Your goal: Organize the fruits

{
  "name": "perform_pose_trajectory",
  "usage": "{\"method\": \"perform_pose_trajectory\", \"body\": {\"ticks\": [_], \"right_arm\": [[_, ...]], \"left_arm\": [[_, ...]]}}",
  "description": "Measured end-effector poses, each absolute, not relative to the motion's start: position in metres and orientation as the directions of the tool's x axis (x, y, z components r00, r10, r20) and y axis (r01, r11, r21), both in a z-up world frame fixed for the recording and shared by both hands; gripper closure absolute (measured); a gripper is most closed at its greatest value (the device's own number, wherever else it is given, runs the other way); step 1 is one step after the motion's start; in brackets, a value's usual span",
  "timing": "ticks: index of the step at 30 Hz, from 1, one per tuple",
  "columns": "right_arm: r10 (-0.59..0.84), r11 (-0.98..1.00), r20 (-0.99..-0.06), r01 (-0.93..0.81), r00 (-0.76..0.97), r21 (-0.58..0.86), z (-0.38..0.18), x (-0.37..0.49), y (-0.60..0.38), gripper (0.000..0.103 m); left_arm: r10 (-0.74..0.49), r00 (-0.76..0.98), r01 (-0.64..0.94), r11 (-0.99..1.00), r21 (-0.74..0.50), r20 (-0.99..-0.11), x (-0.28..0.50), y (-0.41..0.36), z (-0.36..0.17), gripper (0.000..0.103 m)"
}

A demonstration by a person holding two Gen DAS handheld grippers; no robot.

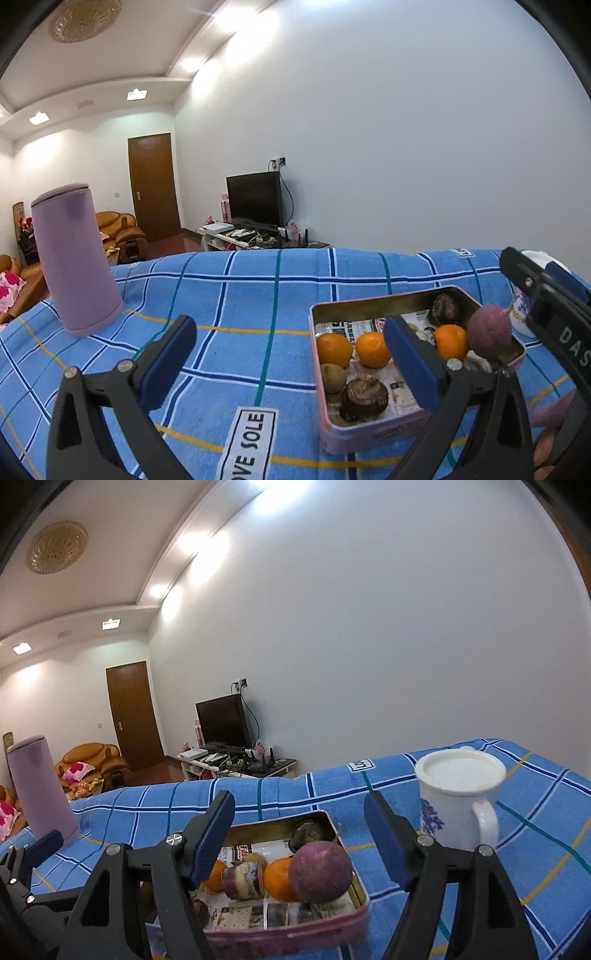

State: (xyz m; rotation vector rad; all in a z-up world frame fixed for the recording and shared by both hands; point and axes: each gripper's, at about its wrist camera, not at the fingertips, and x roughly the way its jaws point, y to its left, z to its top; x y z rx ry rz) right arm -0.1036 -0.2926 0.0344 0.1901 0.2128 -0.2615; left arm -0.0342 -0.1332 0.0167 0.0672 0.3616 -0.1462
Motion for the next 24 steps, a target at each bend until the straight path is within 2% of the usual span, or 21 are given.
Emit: {"method": "perform_pose_trajectory", "body": {"ticks": [4, 14, 24], "right_arm": [[-0.249, 0.943, -0.215, 0.287, 0.944, 0.166, 0.035, -0.124, -0.291, 0.029], [-0.286, 0.953, -0.125, 0.295, 0.95, 0.065, 0.046, -0.165, -0.264, 0.029], [-0.299, 0.95, -0.12, 0.307, 0.947, 0.062, 0.047, -0.166, -0.266, 0.026]], "left_arm": [[-0.136, 0.928, 0.155, 0.988, 0.027, -0.346, -0.043, -0.129, 0.017, 0.0], [-0.154, 0.937, 0.167, 0.986, 0.015, -0.315, -0.068, -0.12, 0.02, 0.0], [-0.164, 0.936, 0.185, 0.982, 0.039, -0.312, -0.072, -0.125, 0.021, 0.0]]}}
